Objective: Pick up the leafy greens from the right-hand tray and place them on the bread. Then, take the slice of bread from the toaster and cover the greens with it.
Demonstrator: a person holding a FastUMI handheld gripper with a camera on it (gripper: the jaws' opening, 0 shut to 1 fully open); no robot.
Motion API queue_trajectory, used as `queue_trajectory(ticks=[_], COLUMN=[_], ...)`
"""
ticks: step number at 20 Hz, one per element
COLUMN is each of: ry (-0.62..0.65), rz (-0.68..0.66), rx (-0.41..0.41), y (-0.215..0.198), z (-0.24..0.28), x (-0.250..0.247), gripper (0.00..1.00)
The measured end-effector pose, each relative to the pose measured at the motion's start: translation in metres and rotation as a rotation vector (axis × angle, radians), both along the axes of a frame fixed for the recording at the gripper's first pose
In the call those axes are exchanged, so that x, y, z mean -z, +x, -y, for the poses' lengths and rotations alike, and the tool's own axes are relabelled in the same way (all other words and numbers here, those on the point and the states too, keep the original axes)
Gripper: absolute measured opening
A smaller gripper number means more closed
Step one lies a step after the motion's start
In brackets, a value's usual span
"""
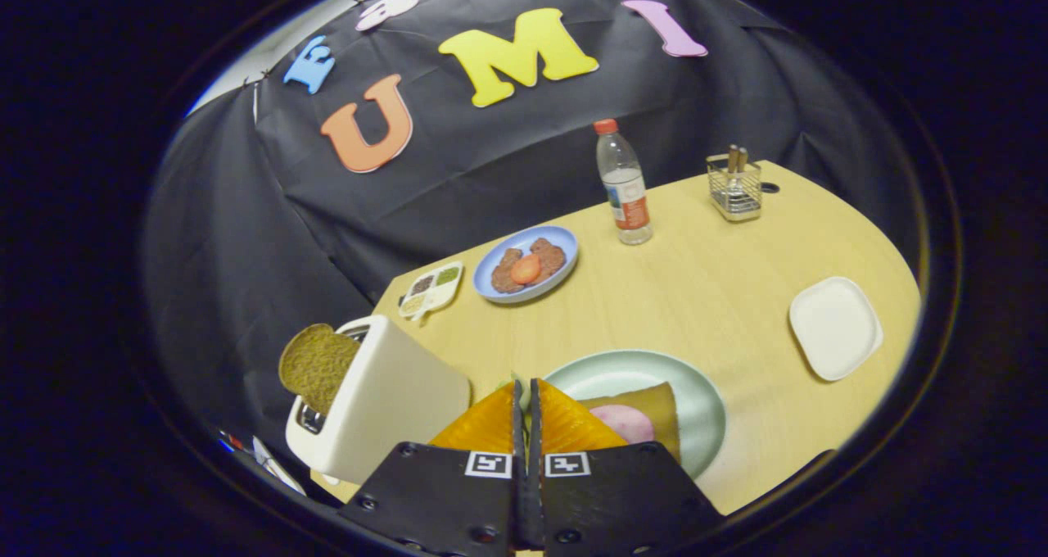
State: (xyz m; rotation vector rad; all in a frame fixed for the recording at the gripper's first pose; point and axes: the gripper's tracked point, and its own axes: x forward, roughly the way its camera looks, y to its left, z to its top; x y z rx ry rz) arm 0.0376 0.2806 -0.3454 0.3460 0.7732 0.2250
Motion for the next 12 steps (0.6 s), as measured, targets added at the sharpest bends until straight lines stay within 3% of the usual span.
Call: queue_trajectory(ticks=[2,12], ry=[-0.016,-0.181], rz=[-0.001,0.028], rx=[0.014,-0.071], y=[0.007,0.023], z=[0.016,0.048], x=[0.009,0.049], gripper=[0.0,0.0])
